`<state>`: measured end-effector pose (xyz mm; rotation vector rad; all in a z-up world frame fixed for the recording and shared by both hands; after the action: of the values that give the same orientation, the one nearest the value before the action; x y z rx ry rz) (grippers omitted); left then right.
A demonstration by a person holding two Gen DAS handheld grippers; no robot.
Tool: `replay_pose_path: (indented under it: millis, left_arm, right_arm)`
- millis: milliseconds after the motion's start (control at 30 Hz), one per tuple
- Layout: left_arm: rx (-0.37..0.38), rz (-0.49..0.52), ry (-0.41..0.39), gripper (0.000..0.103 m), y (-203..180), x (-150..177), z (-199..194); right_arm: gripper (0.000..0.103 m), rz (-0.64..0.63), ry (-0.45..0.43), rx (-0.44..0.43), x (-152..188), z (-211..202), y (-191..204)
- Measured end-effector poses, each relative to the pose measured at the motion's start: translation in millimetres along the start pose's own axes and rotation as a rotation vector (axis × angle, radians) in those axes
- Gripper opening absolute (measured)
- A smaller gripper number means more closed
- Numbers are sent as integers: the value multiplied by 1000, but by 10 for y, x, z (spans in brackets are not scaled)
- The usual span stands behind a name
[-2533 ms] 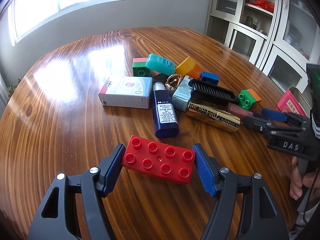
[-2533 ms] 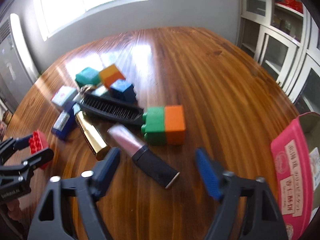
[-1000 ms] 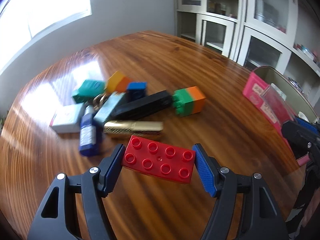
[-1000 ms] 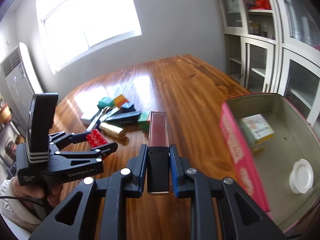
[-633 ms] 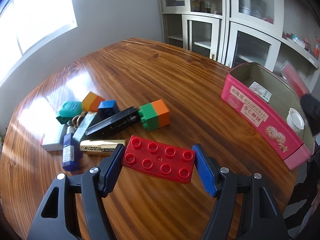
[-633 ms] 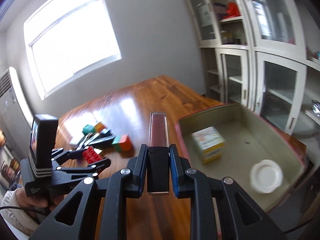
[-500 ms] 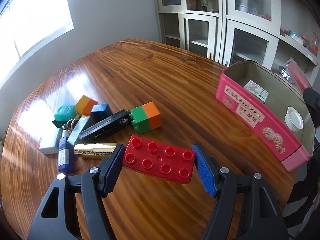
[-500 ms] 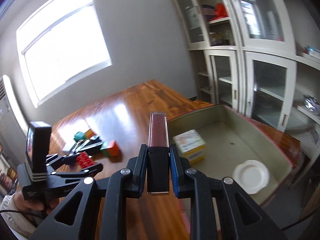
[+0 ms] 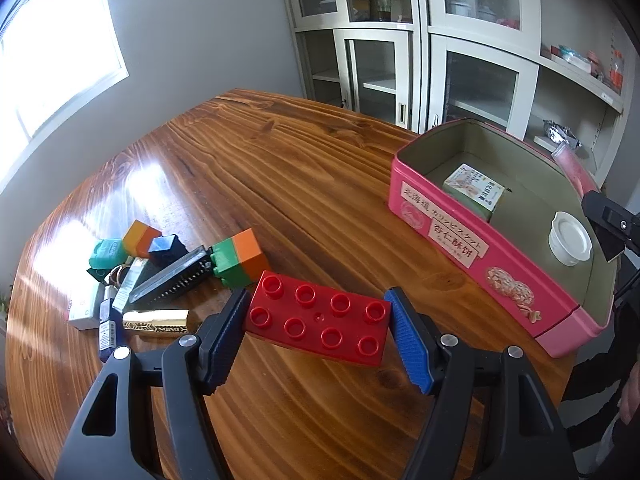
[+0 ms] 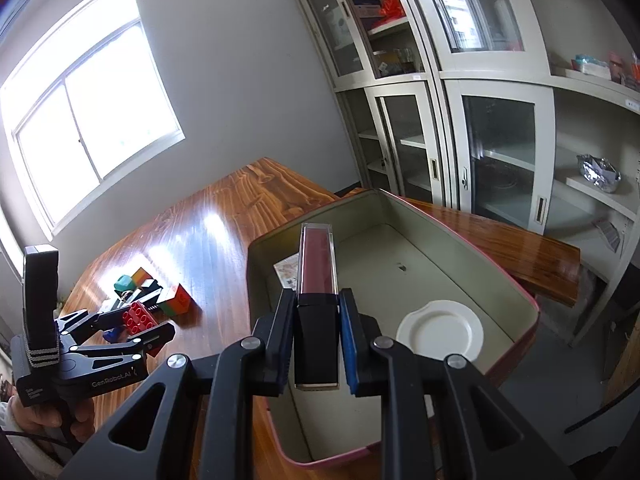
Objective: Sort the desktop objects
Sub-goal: 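Carry the red brick in the left tool while the right tool drops the lipstick into the tin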
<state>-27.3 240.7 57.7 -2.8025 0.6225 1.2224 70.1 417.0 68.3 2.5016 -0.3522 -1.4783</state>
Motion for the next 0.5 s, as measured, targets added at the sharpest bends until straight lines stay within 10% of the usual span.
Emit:
replay_pose_path:
  millis: [500]
  left_arm:
    - [50, 65, -31, 72, -381, -193, -16]
  right_arm:
    - [30, 46, 17, 30, 16, 3, -224]
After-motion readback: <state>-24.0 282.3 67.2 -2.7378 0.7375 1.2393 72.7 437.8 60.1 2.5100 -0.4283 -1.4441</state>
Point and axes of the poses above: each gripper's, at about its wrist camera, not at the fingertips, and z roughly the way its jaws point, y to its left, x to its underside, the point moved 1 cm from there along z, roughly the way its jaws point, and after that the axes turned 4 degrees about -y, right-handed, at the moved point
